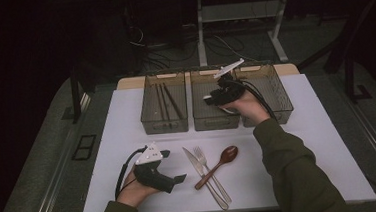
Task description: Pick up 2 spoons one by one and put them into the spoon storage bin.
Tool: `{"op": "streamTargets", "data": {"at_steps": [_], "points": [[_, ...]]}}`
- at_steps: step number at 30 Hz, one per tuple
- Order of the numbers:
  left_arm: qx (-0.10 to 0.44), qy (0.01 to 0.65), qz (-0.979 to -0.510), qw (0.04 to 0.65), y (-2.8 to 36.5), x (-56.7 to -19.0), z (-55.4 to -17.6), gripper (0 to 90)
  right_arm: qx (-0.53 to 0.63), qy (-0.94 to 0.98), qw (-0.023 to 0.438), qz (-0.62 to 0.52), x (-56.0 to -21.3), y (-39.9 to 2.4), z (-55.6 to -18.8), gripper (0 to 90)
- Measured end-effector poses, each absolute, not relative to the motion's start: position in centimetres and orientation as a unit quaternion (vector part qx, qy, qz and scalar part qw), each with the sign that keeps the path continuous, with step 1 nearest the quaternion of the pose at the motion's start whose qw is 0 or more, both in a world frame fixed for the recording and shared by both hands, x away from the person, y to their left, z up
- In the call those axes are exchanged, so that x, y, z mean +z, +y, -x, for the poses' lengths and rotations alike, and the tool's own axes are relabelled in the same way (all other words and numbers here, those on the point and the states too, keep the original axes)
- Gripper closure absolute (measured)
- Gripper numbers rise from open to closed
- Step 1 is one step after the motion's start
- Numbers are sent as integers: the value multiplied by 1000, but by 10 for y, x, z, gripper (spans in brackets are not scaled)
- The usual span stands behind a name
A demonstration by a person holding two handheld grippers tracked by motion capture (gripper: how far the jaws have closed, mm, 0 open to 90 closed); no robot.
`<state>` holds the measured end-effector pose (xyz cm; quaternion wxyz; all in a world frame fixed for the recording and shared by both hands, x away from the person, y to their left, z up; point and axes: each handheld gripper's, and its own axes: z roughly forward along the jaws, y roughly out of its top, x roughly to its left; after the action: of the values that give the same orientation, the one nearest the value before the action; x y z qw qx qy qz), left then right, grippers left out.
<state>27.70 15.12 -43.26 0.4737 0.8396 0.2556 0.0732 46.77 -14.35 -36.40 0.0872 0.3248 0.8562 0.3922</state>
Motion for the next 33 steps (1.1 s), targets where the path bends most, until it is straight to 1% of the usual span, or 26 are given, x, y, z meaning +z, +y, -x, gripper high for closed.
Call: {"op": "streamTargets", "data": {"at_steps": [5, 8, 15, 18, 21, 22, 23, 27, 32, 33], "points": [[72, 254, -842, 471, 151, -432, -277, 0, 413, 847, 81, -323, -359, -148, -460, 508], [73, 254, -841, 472, 151, -433, -277, 0, 424, 841, 77, -328, -356, -152, -454, 462], [72, 257, -841, 472, 151, -433, -277, 0, 442, 835, 78, -318, -349, -165, -437, 468], [72, 258, -841, 471, 151, -433, -277, 0, 443, 834, 81, -318, -348, -170, -428, 500], [72, 257, -841, 471, 151, -433, -277, 0, 444, 834, 73, -319, -350, -175, -419, 542], [72, 257, -841, 471, 150, -433, -276, 0, 444, 834, 73, -319, -350, -175, -419, 542], [73, 257, -841, 470, 151, -433, -277, 0, 446, 835, 66, -315, -352, -179, -414, 571], [73, 258, -840, 471, 150, -433, -276, 0, 444, 837, 57, -315, -358, -186, -402, 635], [73, 256, -842, 470, 150, -433, -276, 0, 433, 844, 58, -313, -369, -194, -391, 759], [73, 255, -842, 470, 149, -433, -276, 0, 433, 844, 58, -313, -369, -194, -391, 759]]}}
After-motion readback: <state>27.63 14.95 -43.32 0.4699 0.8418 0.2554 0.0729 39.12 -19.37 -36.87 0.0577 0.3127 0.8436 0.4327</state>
